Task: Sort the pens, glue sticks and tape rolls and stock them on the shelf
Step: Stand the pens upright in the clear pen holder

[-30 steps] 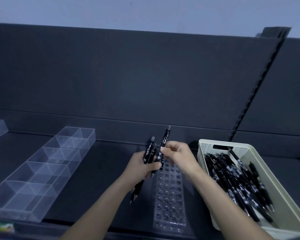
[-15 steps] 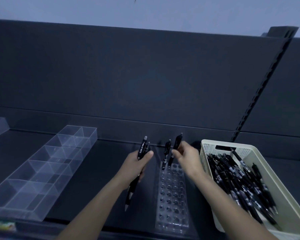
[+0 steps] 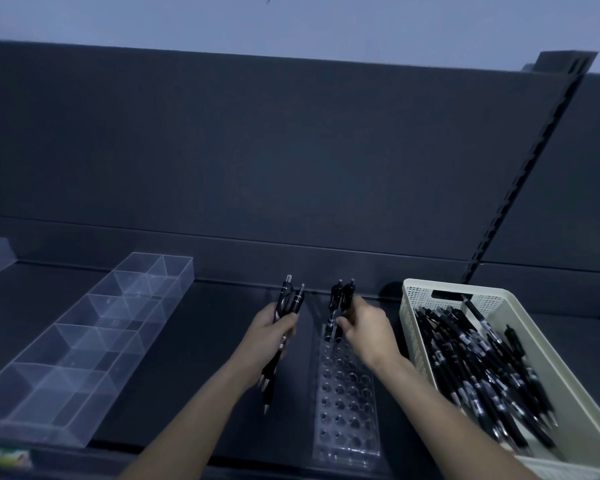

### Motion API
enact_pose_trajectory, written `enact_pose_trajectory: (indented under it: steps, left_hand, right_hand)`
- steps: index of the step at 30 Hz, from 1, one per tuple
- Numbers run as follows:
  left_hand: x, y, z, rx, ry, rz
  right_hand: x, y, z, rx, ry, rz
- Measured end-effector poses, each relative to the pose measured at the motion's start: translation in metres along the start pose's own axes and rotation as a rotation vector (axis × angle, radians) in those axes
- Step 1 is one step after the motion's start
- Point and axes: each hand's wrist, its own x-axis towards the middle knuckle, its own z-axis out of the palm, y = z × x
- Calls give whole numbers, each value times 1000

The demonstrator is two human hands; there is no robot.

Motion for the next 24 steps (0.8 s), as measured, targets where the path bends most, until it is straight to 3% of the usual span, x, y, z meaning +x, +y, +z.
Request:
enact_pose_trajectory:
  steps: [8,13,16,20,24]
  left_hand:
    - [-7,0,-5,5,-5,62]
    - [-8,1,-6,-32,-35,77]
    - [-9,3,-5,-53,-49,64]
    - [-10,7,1,-26,-78,56]
    - [-12,12,14,-19,-131,75]
  right_hand:
    - [-8,-5,1,-64,11,-10]
    - [-7,-3,0,35,4,43]
    - [-10,-1,-2,143,-11,91]
    - [-24,-9,-16,360,161,45]
    - [-32,-30,-28,627,-26,15]
